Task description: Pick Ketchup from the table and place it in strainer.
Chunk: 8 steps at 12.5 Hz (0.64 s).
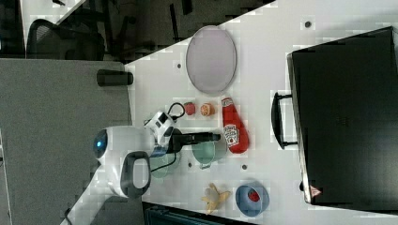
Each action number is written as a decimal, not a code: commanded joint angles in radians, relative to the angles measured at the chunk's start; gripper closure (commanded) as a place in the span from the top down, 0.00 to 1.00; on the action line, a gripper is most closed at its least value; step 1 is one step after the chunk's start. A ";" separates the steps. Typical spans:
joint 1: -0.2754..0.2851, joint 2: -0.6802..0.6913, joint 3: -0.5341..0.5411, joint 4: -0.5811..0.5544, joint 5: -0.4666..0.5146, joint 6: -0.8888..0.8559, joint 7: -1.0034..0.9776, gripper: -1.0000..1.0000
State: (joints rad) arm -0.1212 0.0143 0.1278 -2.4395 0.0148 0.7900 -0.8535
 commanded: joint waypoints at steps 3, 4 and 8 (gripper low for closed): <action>-0.001 0.155 0.005 0.014 -0.045 0.142 -0.096 1.00; -0.002 0.187 0.003 0.014 -0.088 0.198 -0.096 1.00; -0.001 0.281 0.005 0.022 -0.108 0.284 -0.088 1.00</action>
State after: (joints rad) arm -0.1201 0.3186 0.1311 -2.4316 -0.0864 1.0664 -0.8989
